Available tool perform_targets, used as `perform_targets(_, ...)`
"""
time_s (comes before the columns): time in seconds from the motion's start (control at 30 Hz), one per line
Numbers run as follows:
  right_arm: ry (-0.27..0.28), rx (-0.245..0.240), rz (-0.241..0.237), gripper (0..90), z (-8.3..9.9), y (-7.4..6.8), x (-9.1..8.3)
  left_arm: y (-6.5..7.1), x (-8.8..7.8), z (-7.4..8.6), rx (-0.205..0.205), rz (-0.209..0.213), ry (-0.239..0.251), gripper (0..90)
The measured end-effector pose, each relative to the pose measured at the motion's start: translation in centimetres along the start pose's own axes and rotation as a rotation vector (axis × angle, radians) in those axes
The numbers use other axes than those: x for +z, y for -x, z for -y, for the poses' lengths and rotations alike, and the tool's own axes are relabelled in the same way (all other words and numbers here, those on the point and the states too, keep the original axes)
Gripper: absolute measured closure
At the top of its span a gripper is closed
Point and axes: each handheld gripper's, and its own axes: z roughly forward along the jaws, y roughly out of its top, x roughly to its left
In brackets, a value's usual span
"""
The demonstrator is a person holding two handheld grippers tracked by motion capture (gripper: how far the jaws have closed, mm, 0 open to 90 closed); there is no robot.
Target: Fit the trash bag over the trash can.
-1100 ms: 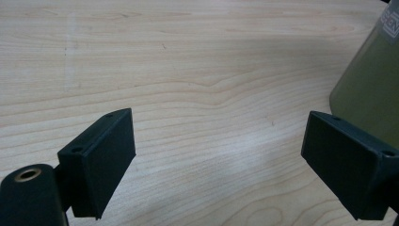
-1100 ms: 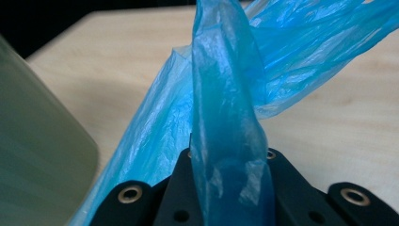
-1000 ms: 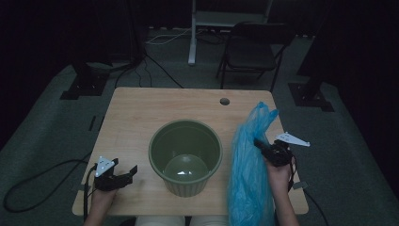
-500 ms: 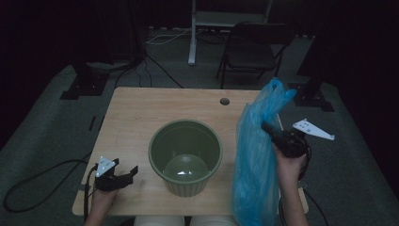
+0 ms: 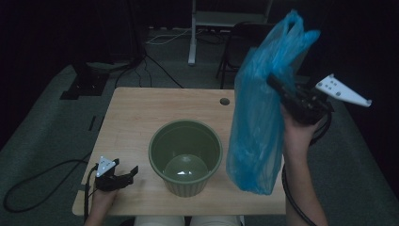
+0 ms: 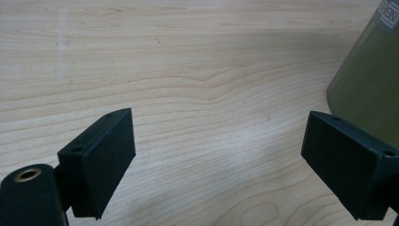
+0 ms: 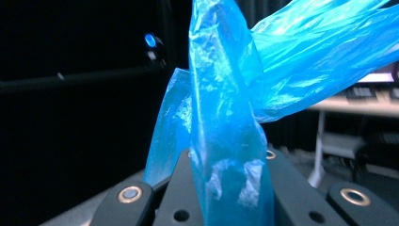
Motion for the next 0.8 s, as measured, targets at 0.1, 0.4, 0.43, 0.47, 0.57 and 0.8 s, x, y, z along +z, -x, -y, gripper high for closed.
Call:
perform_targets(0.1,0.072,-0.025,-0.029,89.9,-3.1,-1.0,0.8,0.1,0.1,0.0,0.004,0.001,0.0,10.9)
perform_targets(0.4,0.197,-0.038,-0.101,89.9,-8.0,-4.1,3.8,0.0,0.0,0.0,0.001,0.005,0.001,10.9)
perform_targets(0.43,0.199,-0.037,-0.111,89.9,-8.1,-4.4,4.4,0.0,0.0,0.0,0.0,0.007,0.003,11.0)
perform_targets(0.47,0.2,-0.027,-0.126,89.8,-8.1,-4.7,5.2,0.0,0.0,0.0,-0.001,0.007,0.004,10.9)
perform_targets(0.57,0.2,-0.022,-0.164,89.7,-7.6,-5.4,7.2,0.0,-0.1,0.0,-0.003,0.009,0.006,10.9)
perform_targets(0.8,0.167,0.001,-0.198,89.7,-4.7,-6.6,10.9,-0.1,-0.1,0.1,-0.003,0.014,0.003,10.9)
